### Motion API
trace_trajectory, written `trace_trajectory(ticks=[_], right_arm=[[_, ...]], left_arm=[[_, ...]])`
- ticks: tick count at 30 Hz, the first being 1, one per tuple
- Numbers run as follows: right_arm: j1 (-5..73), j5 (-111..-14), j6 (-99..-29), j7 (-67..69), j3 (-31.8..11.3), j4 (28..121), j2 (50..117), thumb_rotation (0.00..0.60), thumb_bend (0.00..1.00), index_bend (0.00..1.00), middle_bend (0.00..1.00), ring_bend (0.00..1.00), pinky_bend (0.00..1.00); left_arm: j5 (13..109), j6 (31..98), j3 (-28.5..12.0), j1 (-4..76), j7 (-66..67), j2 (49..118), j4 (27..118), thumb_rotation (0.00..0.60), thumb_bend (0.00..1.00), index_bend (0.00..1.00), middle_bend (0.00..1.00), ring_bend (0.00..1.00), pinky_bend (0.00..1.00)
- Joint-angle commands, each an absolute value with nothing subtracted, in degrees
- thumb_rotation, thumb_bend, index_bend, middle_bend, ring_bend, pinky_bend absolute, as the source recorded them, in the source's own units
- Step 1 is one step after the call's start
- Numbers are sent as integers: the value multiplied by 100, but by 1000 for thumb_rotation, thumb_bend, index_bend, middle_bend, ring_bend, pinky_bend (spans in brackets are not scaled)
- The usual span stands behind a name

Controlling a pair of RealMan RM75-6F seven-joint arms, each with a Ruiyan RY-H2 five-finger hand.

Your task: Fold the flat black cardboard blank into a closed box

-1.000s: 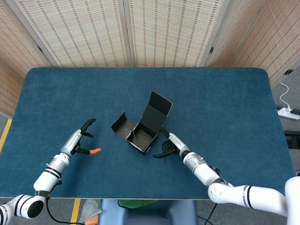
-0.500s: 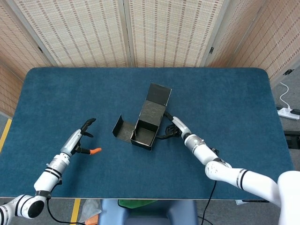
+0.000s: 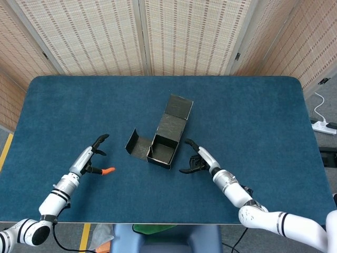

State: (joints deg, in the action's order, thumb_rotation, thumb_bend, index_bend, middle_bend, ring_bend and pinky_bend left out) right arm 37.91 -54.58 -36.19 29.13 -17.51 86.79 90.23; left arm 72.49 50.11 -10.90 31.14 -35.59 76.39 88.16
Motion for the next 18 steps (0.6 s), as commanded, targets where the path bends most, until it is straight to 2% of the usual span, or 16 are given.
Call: trace_trajectory(ticks=[1,4,12,18], right_arm=[[3790,-5331,-4078,2443,-1614,8564,9466,600,0,0,0,642,1000],[3826,-5222,-4207,2268,-1605,8530,9587,600,0,0,0,637,1000],[4066,-4378,-5259,1120,-1792,8074,10660,600,0,0,0,629,1000],[4215,-4202,-5414,793,-2006,7561,11153,600,0,0,0,629,1000]], left_arm=[[7282,5029,-1091,3107,-3600,7627,8811,600,201,13,1,8,309],[7294,5038,-1091,3101,-3623,7620,8808,600,200,13,2,8,308],[7400,5046,-1080,3060,-3959,7578,8744,600,201,13,1,8,308],[7520,5043,-1079,3084,-4163,7585,8680,600,201,13,1,8,307]])
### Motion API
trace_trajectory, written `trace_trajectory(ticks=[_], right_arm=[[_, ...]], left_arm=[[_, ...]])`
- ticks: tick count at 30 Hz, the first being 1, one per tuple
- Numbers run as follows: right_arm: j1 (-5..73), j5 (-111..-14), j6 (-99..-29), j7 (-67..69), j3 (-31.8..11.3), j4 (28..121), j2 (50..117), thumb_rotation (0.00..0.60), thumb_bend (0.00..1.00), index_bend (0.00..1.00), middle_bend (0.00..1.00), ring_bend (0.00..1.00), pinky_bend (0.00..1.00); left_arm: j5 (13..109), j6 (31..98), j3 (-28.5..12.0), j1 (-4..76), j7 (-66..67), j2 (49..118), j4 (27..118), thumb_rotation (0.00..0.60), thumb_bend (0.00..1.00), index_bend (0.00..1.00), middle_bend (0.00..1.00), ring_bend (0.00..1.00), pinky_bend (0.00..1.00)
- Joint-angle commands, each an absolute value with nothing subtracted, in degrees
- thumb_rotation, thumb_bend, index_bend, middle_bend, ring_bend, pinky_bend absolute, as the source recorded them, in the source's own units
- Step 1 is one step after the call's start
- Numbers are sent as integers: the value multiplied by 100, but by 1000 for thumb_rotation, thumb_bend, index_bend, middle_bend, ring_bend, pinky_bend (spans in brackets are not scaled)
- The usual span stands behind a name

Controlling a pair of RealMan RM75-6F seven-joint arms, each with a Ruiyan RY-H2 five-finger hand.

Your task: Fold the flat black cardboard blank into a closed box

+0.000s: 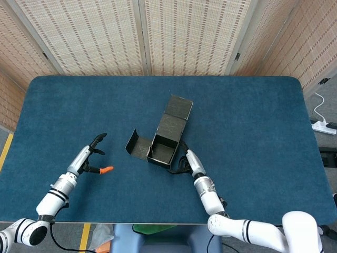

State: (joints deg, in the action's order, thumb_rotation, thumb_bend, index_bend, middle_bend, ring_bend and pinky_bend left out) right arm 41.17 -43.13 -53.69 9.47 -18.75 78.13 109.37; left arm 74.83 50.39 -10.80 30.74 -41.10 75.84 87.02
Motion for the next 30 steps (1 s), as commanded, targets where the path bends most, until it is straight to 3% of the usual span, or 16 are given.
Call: trace_trajectory(ticks=[1,13,24,27,30], right_arm=[[4235,-4183,-5404,762,-2042,7480,11198,600,0,0,0,629,1000],[4118,-4403,-5279,602,-2097,7444,11143,600,0,0,0,628,1000],[4270,-4599,-5239,700,-2375,6831,11605,600,0,0,2,629,1000],[4343,-4730,-5303,792,-2484,6560,11782,600,0,2,90,661,1000],[4416,-4867,-5358,944,-2612,6275,11952,600,52,153,272,712,1000]], left_arm=[[7536,5044,-1078,3087,-4182,7582,8673,600,202,13,1,8,307],[7608,5058,-1035,3097,-4355,7584,8606,600,202,13,1,8,307],[7593,5056,-1024,3108,-4405,7552,8605,600,202,13,2,8,308],[7595,5096,-1022,3096,-4390,7550,8602,600,201,19,9,13,311],[7551,5202,-1052,3055,-4360,7559,8614,600,202,68,44,92,392]])
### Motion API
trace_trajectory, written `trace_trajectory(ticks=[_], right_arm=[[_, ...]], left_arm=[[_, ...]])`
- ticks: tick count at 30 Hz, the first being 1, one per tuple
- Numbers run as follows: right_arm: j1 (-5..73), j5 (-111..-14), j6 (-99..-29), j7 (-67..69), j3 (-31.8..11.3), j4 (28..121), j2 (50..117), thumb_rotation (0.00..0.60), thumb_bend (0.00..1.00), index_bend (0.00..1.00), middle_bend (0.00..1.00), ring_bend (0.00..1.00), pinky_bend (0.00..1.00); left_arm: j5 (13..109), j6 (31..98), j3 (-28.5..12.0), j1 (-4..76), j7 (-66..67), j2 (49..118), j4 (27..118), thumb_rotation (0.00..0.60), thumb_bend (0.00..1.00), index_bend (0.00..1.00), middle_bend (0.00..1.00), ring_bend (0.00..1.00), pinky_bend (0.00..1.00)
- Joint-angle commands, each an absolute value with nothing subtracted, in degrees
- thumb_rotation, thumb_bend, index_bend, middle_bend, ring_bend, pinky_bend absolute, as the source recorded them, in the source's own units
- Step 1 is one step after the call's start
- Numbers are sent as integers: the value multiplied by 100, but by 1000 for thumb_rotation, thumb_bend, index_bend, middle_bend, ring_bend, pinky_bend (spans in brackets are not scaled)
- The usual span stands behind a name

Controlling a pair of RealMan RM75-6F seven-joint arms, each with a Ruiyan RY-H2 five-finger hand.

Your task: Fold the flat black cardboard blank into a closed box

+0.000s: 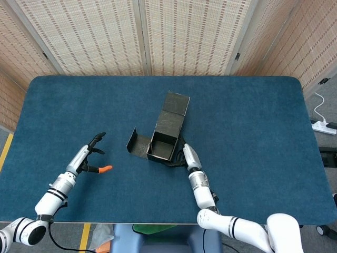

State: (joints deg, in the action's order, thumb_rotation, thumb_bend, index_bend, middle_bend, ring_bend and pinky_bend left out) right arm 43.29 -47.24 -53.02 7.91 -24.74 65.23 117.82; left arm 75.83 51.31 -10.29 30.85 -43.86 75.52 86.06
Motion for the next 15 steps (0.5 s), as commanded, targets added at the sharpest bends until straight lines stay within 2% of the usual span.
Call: trace_trajectory(ticks=[1,4,7,10,15], right_arm=[[4435,-4912,-5386,994,-2653,6195,11993,600,94,241,339,729,1000],[4485,-5062,-5366,1143,-2736,6011,12041,600,209,430,502,762,1000],[4506,-5174,-5251,1344,-2837,5989,11968,600,311,549,612,773,1000],[4475,-5192,-4840,1748,-2990,6257,11707,600,354,604,658,773,1000],[4360,-4980,-3967,2454,-3349,6977,11065,600,357,617,669,773,1000]], left_arm=[[7539,5249,-1061,3038,-4331,7564,8619,600,202,102,73,149,455],[7512,5488,-1098,2953,-4195,7584,8650,600,204,191,155,251,553],[7529,5888,-1145,2831,-3918,7647,8683,600,206,342,301,399,670],[7751,6216,-1115,2739,-3745,7606,8797,600,224,463,446,525,762],[8574,6487,-868,2737,-4058,7407,8972,600,263,560,604,711,874]])
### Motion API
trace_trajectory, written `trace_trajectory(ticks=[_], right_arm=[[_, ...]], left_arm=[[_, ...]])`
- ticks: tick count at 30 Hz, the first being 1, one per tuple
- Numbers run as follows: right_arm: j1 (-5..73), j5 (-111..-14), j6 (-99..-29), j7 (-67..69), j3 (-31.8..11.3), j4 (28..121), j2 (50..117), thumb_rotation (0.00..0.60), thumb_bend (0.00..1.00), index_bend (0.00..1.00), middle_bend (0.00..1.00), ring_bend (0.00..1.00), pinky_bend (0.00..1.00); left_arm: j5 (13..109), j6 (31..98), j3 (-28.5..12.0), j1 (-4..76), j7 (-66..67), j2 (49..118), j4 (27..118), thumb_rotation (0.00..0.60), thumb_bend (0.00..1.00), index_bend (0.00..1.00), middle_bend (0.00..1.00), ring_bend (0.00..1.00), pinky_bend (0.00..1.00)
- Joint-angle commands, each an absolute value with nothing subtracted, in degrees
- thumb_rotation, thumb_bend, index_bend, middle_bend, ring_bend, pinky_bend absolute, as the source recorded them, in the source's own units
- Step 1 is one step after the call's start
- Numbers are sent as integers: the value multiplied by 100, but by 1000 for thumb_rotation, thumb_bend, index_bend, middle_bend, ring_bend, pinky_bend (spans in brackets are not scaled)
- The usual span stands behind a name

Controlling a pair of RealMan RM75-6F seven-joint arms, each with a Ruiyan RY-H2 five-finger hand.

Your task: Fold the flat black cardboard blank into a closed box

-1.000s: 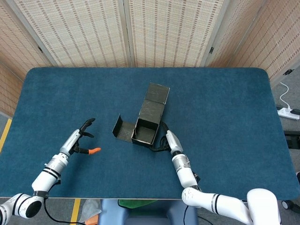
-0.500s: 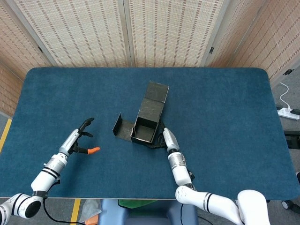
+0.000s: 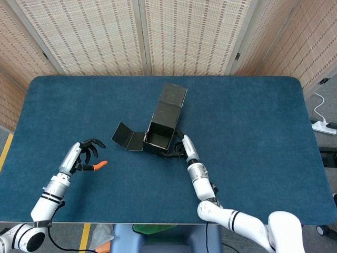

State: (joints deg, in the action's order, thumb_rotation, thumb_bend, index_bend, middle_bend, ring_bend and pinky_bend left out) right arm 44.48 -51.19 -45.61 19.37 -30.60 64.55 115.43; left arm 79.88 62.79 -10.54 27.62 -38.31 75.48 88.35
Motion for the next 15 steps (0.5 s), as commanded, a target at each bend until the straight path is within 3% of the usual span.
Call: trace_trajectory(ticks=[1,10,15], right_arm=[[4342,-4951,-3828,2574,-3410,7104,10959,600,355,617,669,773,1000],[3997,-4632,-2457,3782,-3852,8105,10076,600,353,617,668,773,1000],[3764,-4751,-1985,4164,-3926,8436,9828,600,352,617,666,773,1000]], left_arm=[[8778,6510,-802,2771,-4173,7376,8961,600,278,566,617,731,890],[10323,6308,-48,3438,-5036,7307,8496,600,319,583,631,821,890],[10112,6081,-50,3628,-4752,7683,8308,600,321,545,609,825,874]])
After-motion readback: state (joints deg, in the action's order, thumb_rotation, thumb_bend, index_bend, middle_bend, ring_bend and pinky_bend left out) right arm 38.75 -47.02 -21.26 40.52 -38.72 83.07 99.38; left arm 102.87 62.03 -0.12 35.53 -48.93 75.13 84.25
